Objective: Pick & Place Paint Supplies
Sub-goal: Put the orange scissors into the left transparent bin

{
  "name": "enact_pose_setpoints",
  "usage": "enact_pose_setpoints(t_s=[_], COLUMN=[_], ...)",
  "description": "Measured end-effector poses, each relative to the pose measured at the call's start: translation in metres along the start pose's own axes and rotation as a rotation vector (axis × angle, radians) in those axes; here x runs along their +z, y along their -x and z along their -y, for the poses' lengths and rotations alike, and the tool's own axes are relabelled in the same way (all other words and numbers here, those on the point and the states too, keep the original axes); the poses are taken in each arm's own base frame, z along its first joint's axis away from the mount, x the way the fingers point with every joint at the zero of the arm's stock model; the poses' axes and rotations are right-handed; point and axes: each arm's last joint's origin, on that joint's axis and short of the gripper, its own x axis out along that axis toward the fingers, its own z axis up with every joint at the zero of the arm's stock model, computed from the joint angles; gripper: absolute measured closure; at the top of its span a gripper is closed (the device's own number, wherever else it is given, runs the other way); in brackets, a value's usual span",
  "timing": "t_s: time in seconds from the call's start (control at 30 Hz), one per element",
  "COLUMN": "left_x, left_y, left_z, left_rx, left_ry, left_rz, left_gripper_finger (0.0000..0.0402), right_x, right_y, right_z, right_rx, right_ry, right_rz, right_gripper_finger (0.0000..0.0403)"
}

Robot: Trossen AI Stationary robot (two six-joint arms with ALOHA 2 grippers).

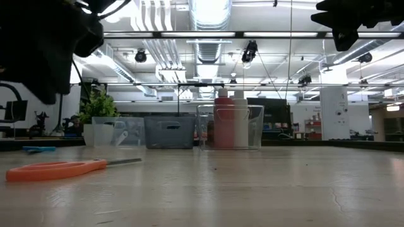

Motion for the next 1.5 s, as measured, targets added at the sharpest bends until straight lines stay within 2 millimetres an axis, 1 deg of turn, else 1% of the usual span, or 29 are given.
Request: enact_pose_setpoints(t_s=[0.13, 0.43, 0.7, 1.2, 1.5], left_x=[-0.002, -0.003, -0.003, -0.007, -0.007], left_y=[-0.006, -0.025, -0.035, -0.063, -0.066], left_z=[-0.002, -0.004, -0.006, -0.008, -0.007], left_rx=[0.036, 0.102, 0.133, 0.166, 0.164], left_ry=[-0.027, -0.153, -0.161, -0.183, -0.207], left_rz=[-0.042, -0.038, -0.035, -0.034, -0.038], left_gripper_finger=[0.0296, 0.0296, 0.0296, 0.0296, 0.0296], right_x=[0.000, 0.000, 0.000, 0.000, 0.000], right_y=[0.000, 0.000, 0.000, 0.000, 0.000], right_z=[0.000, 0.000, 0.000, 0.000, 0.000], right_rx=[0.000, 0.000, 0.000, 0.000, 0.000], right_ry=[0.000, 0.000, 0.000, 0.000, 0.000], right_rz=[0.000, 0.000, 0.000, 0.000, 0.000], right_gripper_finger=[0.0287, 0.0287, 0.0287, 0.0287, 0.0287])
